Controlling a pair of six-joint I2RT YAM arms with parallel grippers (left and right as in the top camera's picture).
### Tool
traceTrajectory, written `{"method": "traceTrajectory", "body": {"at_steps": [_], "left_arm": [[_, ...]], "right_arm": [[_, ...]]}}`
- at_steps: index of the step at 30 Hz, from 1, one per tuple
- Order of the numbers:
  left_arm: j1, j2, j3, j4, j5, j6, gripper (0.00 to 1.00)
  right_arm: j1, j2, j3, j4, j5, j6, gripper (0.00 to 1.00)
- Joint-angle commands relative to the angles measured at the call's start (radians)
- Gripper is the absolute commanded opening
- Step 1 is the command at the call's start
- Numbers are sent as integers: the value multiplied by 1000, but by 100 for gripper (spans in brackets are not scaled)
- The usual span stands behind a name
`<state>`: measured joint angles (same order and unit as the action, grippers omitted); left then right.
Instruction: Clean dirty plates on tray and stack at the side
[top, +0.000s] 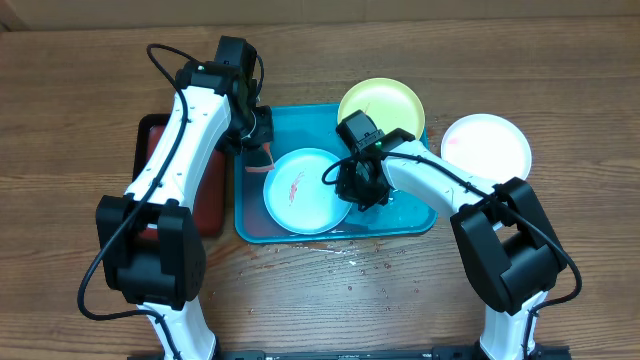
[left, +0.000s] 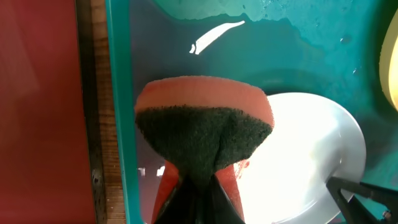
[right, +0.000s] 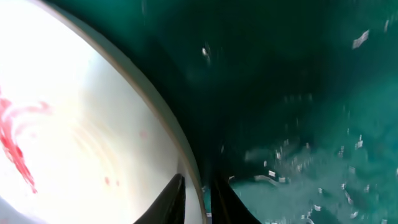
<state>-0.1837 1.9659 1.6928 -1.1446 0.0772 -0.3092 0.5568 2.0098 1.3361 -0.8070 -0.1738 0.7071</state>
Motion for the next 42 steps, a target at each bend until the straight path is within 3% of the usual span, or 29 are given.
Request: {"method": "traceTrajectory", "body": {"at_steps": [1, 4, 6, 9, 14, 18, 23, 28, 42], "left_arm": [[-7, -8, -20, 5, -6, -5, 4], [-7, -8, -21, 5, -6, -3, 4], [-7, -8, -21, 5, 0, 6, 4], [-7, -8, -21, 5, 45, 63, 4], [-8, -8, -21, 0, 100, 138, 4], [-11, -8, -21, -2, 100, 151, 4], [-16, -8, -21, 4, 99, 156, 4], [-21, -8, -21, 10, 99, 156, 4], [-63, -8, -23, 27, 100, 227, 4]], "right_arm": [[0, 13, 10, -16, -12, 27, 17], [0, 13, 10, -12, -11, 27, 6], [0, 13, 10, 12, 2, 26, 4], [0, 13, 10, 64, 30, 17, 4], [0, 13, 10, 138, 35, -134, 4], [0, 13, 10, 136, 29, -216, 17], [-15, 12, 10, 100, -64, -140, 18], [-20, 13, 10, 65, -63, 27, 7], [-16, 34, 10, 111, 29, -50, 4]]}}
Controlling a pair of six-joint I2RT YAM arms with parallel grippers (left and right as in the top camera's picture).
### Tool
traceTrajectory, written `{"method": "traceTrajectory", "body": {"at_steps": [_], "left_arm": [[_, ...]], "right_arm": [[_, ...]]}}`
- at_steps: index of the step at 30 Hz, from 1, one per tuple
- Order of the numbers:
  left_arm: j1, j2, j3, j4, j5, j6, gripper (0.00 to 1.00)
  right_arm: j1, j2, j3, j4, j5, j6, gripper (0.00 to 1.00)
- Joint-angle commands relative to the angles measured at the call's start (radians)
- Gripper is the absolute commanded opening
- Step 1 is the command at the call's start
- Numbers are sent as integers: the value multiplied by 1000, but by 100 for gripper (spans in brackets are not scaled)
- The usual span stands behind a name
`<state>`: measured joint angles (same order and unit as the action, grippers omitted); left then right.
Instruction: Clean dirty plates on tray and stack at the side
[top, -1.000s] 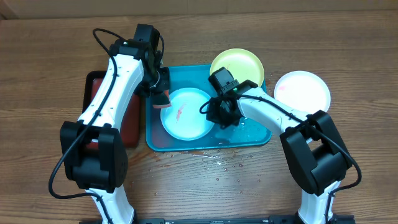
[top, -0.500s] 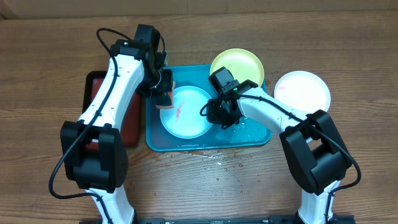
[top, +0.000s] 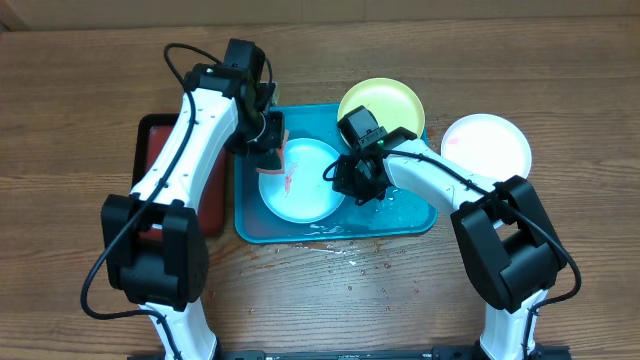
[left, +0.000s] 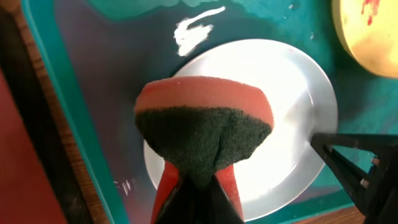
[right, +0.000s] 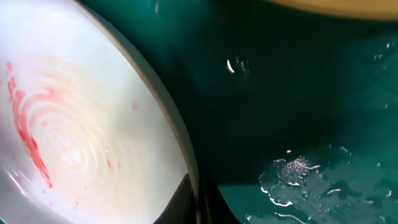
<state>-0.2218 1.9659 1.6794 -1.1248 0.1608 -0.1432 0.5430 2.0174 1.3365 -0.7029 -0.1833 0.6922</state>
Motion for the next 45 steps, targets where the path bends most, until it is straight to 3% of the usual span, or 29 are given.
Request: {"method": "traceTrajectory", "body": {"at_steps": [1, 12, 23, 32, 35, 41, 45], "left_arm": [[-31, -8, -9, 10, 15, 71, 4], [-71, -7, -41, 43, -64, 121, 4], [-73, -6, -242, 227, -65, 121, 4], [-74, -6, -332, 322, -63, 38, 4], [-74, -6, -332, 323, 0, 40, 4], [-74, -6, -332, 343, 306, 173, 4], [-74, -6, -332, 388, 262, 136, 4]], "right_arm": [[-2, 33, 9, 7, 39, -38, 4], [-1, 64, 9, 18, 5, -65, 4], [-1, 64, 9, 21, 5, -69, 4], [-1, 64, 9, 21, 6, -69, 4], [-1, 64, 9, 21, 6, -69, 4], [-1, 64, 9, 21, 6, -69, 4], [-1, 64, 9, 21, 6, -69, 4]]}}
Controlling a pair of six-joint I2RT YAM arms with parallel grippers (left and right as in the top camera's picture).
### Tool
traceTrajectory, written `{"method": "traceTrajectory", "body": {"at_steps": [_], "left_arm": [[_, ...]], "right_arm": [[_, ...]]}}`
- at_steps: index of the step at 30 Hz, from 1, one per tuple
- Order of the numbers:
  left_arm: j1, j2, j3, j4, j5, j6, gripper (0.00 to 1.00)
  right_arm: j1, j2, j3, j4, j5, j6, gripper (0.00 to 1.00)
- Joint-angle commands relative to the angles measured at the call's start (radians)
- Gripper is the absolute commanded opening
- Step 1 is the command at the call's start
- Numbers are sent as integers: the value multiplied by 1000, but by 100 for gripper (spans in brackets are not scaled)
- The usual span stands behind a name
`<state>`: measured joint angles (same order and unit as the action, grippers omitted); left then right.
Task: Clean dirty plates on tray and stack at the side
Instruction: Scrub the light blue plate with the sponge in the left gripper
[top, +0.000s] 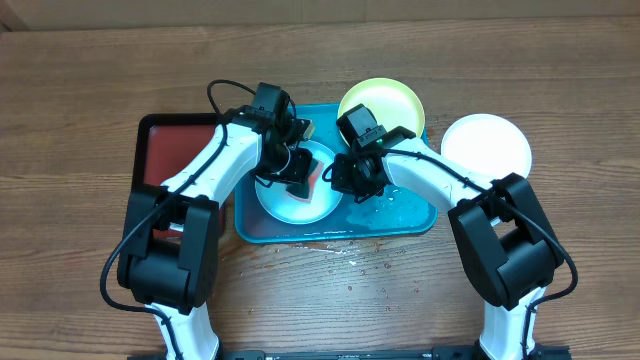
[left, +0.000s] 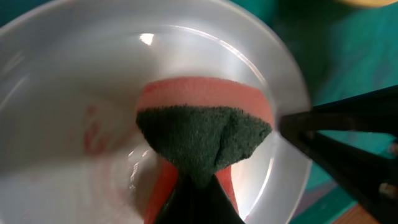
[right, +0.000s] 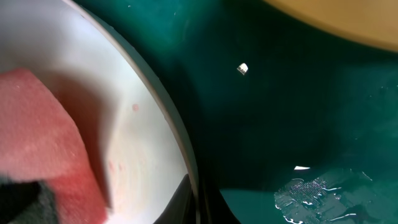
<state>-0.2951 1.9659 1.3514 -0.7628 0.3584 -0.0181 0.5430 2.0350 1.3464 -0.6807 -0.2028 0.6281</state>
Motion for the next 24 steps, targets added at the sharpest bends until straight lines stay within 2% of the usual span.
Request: {"method": "traceTrajectory", "body": {"at_steps": [1, 8, 12, 15, 18, 21, 24], "left_arm": [[-1, -6, -4, 43, 14, -25, 4], [-1, -6, -4, 127, -375, -180, 4], [-1, -6, -4, 136, -489, -208, 4], [-1, -6, -4, 111, -484, -208, 4], [-3, -6, -4, 53, -413, -201, 4], [-3, -6, -4, -30, -268, -121, 4], [-3, -6, -4, -114, -90, 12, 4]], "right_arm": [[-1, 47, -1, -1, 26, -5, 4], [-1, 47, -1, -2, 26, -8, 4], [-1, 47, -1, -2, 26, -8, 4], [-1, 47, -1, -2, 26, -8, 4], [-1, 47, -1, -2, 26, -8, 4], [-1, 47, -1, -2, 26, -8, 4], [-1, 47, -1, -1, 26, -8, 4]]}}
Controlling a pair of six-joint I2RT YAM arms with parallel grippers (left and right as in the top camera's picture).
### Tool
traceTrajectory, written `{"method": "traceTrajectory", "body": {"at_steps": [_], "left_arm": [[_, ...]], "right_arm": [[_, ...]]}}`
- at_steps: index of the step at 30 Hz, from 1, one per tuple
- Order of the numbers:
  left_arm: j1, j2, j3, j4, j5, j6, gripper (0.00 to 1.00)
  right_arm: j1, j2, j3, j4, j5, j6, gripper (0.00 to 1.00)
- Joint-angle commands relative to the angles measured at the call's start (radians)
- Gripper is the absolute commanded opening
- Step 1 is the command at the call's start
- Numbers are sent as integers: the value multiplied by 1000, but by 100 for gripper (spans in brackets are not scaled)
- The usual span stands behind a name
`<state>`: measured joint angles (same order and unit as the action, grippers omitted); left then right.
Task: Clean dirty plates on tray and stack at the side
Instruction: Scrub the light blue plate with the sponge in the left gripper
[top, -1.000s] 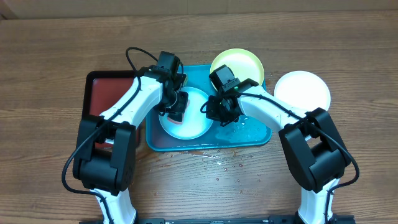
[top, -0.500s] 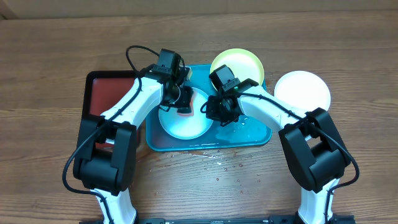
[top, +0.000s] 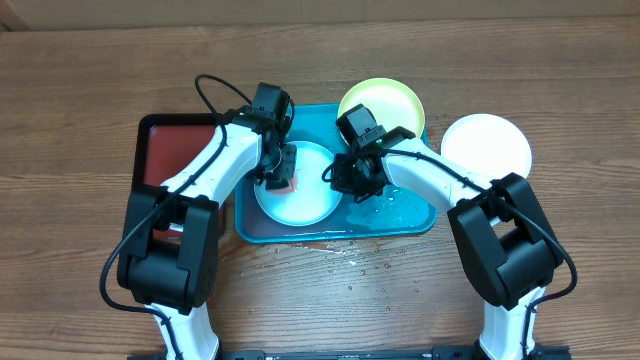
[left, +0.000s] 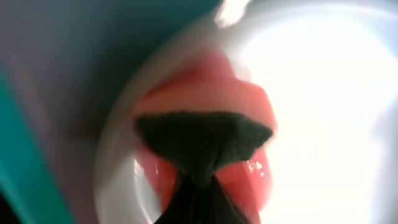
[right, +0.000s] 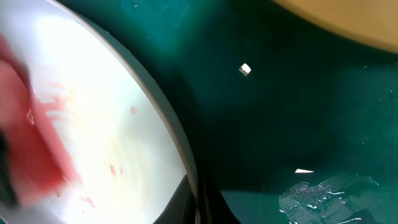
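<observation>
A white plate (top: 305, 195) lies in the teal tray (top: 410, 215), with faint pink smears (right: 112, 169) left on it. My left gripper (top: 279, 165) is shut on a red sponge (top: 284, 180) with a dark scouring face (left: 205, 134), pressed onto the plate's left part (left: 323, 93). My left gripper (left: 198, 186) shows blurred there. The right gripper (top: 345, 182) is shut on the plate's right rim (right: 180, 149), and the right gripper (right: 198, 190) has one finger on each side. The sponge (right: 25, 155) shows blurred at the left. A yellow plate (top: 380, 105) with red stains sits at the tray's back right.
A clean white plate (top: 487, 145) rests on the wooden table to the right of the tray. A dark red tray (top: 165, 150) lies to the left, under my left arm. Water puddles (right: 323, 193) and droplets cover the tray floor and the table in front.
The sponge in my left gripper has moved from the plate's right-middle to its left side. The right gripper still grips the same spot on the rim.
At first the sponge hung over the tray's left edge, and the plate bore a red streak while my right fingers straddled its rim. Then the sponge was above the plate's back and the right gripper was shut on the rim. Later it pressed on the plate; only faint smears remain.
</observation>
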<state>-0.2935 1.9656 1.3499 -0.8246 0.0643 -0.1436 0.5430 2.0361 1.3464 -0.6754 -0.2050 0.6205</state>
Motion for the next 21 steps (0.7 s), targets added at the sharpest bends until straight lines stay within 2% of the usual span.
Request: {"method": "traceTrajectory", "body": {"at_steps": [1, 4, 7, 11, 16, 21], "left_arm": [[-5, -5, -3, -72, 245, 174, 4], [-5, -5, -3, -107, 332, 257, 4], [-5, -5, -3, -75, 325, 256, 4], [-5, -5, -3, 48, 298, 231, 4], [-5, -5, -3, 210, 90, 77, 4], [-5, 10, -3, 248, -86, 31, 4]], "right_arm": [[-1, 46, -1, -6, 28, 0, 4], [-1, 46, -1, -6, 27, 0, 4], [-1, 46, -1, -8, 26, 0, 4], [-1, 46, -1, -13, 24, 0, 4], [-1, 46, -1, -15, 24, 0, 4], [-1, 46, -1, -15, 24, 0, 4]]}}
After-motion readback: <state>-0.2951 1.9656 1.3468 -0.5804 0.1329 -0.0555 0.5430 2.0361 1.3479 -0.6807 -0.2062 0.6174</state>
